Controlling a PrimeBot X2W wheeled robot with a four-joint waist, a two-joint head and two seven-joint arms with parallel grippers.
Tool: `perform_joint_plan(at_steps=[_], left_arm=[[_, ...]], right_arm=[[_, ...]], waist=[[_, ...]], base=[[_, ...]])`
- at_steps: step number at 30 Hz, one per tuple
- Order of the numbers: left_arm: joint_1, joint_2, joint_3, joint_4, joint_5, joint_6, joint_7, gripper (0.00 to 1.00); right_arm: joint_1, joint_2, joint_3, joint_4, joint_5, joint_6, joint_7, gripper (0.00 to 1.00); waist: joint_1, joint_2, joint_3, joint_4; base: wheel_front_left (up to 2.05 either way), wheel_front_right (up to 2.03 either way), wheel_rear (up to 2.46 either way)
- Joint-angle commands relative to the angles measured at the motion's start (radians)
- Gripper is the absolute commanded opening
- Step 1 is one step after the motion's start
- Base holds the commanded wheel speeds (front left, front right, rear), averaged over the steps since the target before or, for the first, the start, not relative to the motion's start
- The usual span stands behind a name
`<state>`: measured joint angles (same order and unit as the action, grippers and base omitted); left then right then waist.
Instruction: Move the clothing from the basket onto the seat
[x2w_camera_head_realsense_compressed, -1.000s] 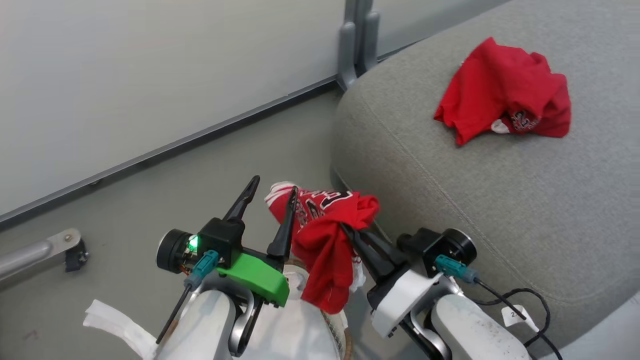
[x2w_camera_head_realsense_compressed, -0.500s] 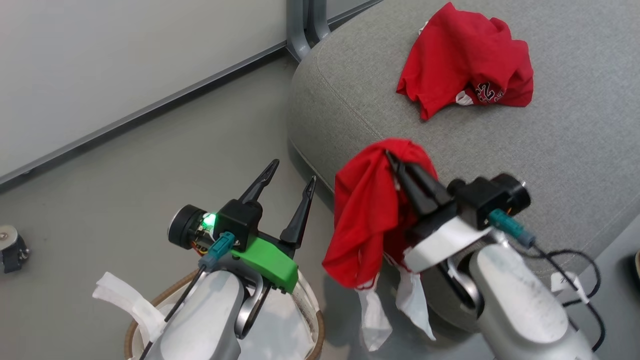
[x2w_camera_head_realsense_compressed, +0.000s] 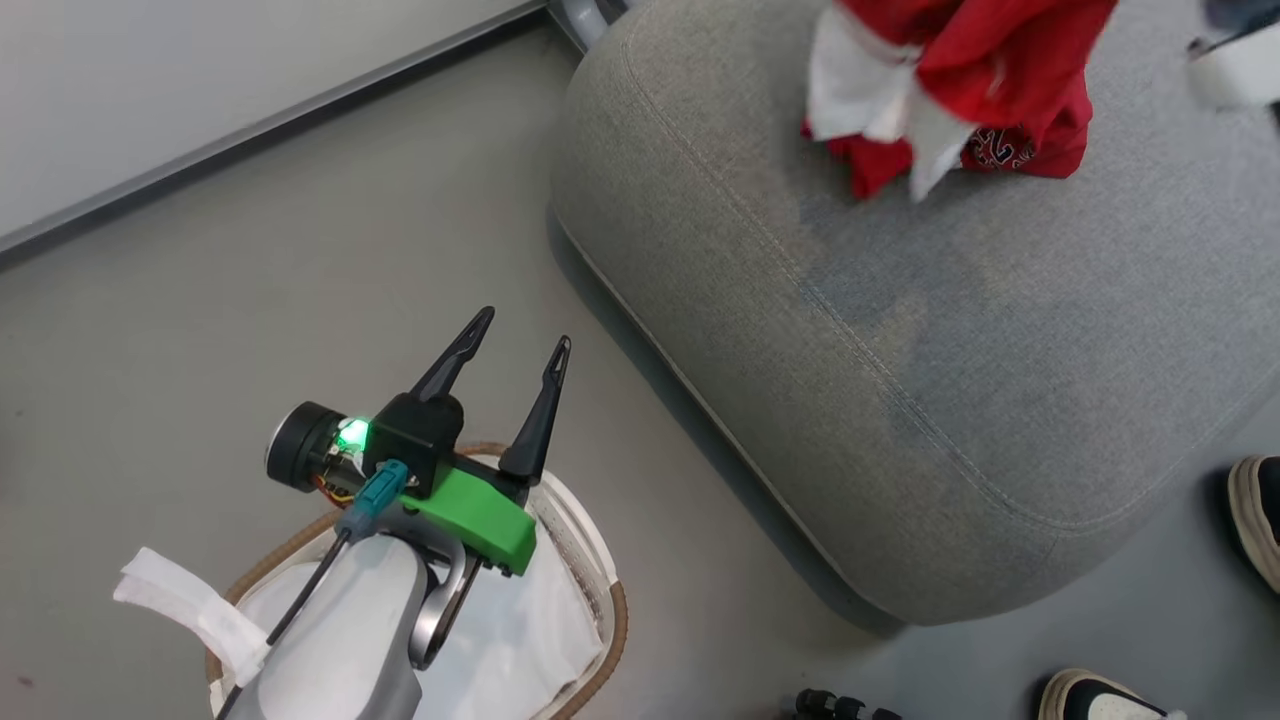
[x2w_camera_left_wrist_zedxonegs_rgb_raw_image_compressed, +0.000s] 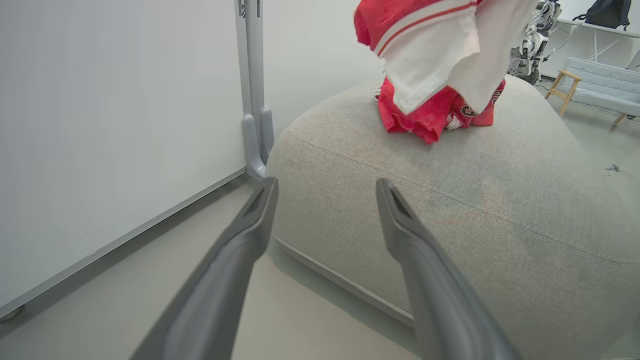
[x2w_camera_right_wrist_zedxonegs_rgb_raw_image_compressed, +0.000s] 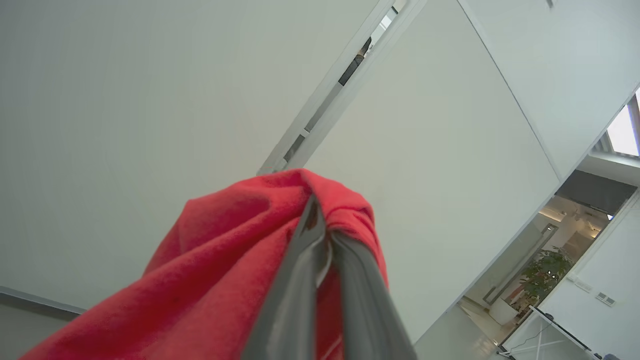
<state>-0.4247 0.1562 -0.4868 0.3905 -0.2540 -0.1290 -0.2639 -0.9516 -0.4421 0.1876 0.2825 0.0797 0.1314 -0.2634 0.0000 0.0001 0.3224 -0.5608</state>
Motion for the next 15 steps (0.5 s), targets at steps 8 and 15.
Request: perform_joint_plan(at_steps=[8, 15], left_arm=[[-0.049, 0.053, -0.006, -0.03, 0.029, -0.003, -0.001, 1.0], [-0.11, 0.092, -0.033, -0.037, 0.034, -0.003, -0.001, 1.0]], right_arm=[[-0.19, -0.074, -0.185, 0.287, -0.086, -0.001, -0.001, 0.0], [-0.122, -0.015, -0.344, 0.416, -0.102, -0.001, -0.001, 0.0]], waist=[[0.0, -0.0001, 0.18, 0.043], [0.0, -0.0001, 0.309, 0.11]], base=[[0.0, 0.0, 0.0], [0.0, 0.0, 0.0]])
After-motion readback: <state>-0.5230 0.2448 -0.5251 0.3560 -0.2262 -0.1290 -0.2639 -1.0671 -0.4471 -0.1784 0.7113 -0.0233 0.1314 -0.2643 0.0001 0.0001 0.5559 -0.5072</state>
